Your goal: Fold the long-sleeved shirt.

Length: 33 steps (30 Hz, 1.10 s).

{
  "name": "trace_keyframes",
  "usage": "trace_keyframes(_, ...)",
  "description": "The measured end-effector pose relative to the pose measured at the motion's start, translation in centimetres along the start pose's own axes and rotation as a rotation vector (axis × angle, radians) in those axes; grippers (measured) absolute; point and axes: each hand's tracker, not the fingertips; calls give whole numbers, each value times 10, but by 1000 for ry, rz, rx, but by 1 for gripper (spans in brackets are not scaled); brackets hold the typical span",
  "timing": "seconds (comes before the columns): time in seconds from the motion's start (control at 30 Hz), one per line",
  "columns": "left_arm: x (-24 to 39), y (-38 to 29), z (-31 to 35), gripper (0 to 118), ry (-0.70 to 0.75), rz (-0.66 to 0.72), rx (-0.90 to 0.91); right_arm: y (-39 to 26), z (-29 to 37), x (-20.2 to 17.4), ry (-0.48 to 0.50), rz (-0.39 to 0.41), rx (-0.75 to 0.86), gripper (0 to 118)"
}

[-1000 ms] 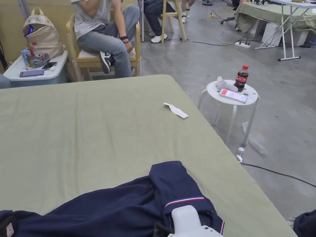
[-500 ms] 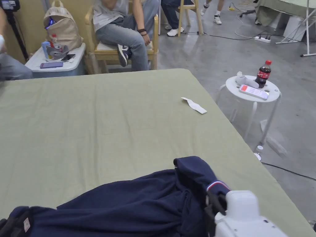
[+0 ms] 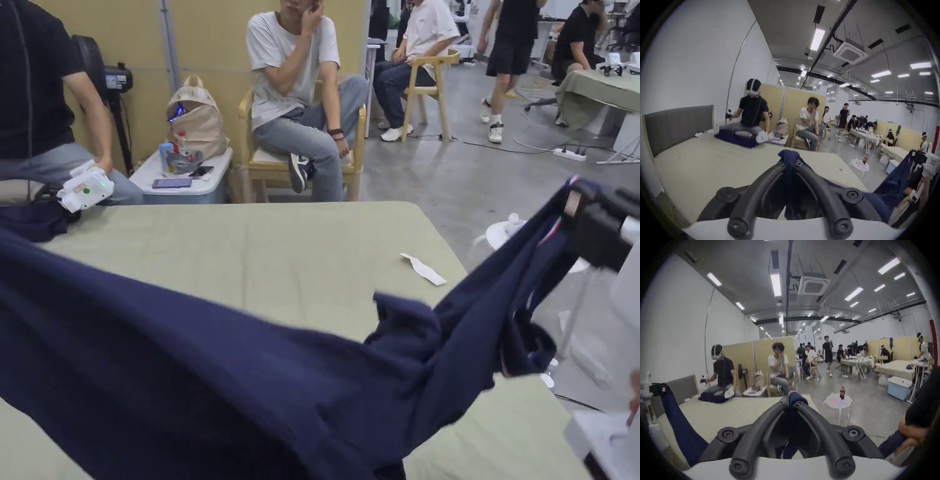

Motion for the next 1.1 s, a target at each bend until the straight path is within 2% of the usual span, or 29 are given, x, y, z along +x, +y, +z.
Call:
trace_keyframes(0.13, -3, 70, -33, 1, 47, -17, 18, 75, -53, 0, 24, -10, 42, 4)
trace_keyframes(0.2, 4, 104, -50, 1, 60, -35, 45, 113, -83, -7, 0, 25, 50, 4)
trace_keyframes(0.43, 23, 215, -114, 1, 87, -54, 111, 236, -174, -29, -36, 20, 79, 4)
trace_keyframes(0.5, 35, 241, -137, 1, 104, -69, 122, 257, -195, -43, -95, 58, 112, 4)
trace_keyframes(0.57, 45, 267, -156, 1, 111, -84, 118, 274, -220, -54, -151, 169, 121, 4)
trace_keyframes(0.6, 53, 273, -156, 1, 115, -84, 129, 280, -229, -58, -162, 187, 125, 4)
trace_keyframes(0.7, 65, 293, -171, 1, 126, -99, 177, 290, -251, -65, -163, 165, 114, 4)
trace_keyframes(0.83, 71, 295, -194, 1, 129, -139, 184, 273, -271, -64, -164, 194, 99, 4)
trace_keyframes(1.0, 61, 230, -225, 1, 93, -172, 113, 206, -303, -47, -119, 186, 16, 4)
trace_keyframes(1.1, 49, 161, -241, 1, 68, -193, 29, 143, -321, -33, -51, 141, -53, 4)
